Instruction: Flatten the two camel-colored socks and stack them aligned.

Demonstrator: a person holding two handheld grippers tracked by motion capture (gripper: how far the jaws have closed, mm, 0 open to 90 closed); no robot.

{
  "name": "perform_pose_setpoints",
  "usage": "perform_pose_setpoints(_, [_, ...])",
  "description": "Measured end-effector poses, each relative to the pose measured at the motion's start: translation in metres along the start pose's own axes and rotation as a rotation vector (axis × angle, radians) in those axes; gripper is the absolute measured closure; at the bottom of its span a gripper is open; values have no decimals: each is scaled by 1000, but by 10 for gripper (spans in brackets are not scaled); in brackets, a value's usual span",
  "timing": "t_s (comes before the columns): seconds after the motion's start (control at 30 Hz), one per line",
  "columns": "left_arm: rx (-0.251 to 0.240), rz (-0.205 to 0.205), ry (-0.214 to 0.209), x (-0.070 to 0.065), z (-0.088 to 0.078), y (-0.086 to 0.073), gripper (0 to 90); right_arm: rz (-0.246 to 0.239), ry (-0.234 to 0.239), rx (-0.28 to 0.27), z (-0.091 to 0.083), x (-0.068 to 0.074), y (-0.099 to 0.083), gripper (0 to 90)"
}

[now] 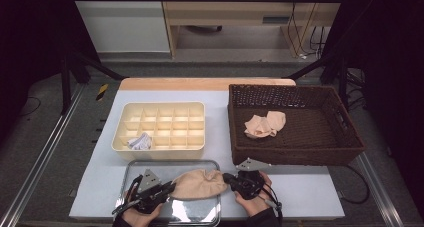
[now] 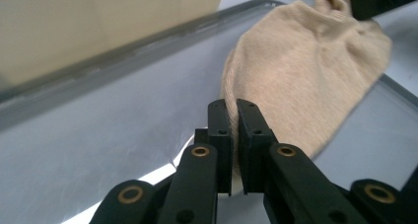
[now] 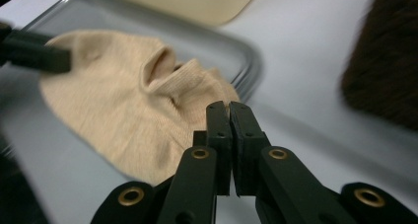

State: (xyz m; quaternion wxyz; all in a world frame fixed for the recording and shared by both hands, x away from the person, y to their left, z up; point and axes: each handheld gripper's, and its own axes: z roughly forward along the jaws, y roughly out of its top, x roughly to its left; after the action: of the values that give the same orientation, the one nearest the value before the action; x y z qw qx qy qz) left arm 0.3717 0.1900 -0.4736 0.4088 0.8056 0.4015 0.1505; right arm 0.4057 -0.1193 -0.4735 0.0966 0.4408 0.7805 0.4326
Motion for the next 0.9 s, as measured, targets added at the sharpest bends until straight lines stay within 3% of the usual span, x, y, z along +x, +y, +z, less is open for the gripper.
perform_pose_setpoints(0.17, [5, 26, 19, -5, 7, -1, 831, -9, -29, 18, 7, -5, 1, 869])
perform_pose_setpoints(0.3, [-1, 26, 28, -3, 5, 0, 731, -24, -30, -8, 3, -5, 2, 779])
perform_pose_setpoints(0.47, [-55, 18, 11, 0, -9, 10, 667, -27, -18, -73, -9, -9, 5, 706])
perform_pose_setpoints(0.67, [-84, 55, 2, -2, -12, 27, 662, -45, -19, -91, -18, -14, 5, 660])
perform_pose_setpoints(0.73, [-103, 67, -5, -6, -10, 38, 663, -43, -29, -95, -20, -17, 3, 636])
perform_pose_setpoints(0.9, [-113, 94, -17, -15, -4, 47, 686, -36, -31, -101, -23, -19, 1, 624])
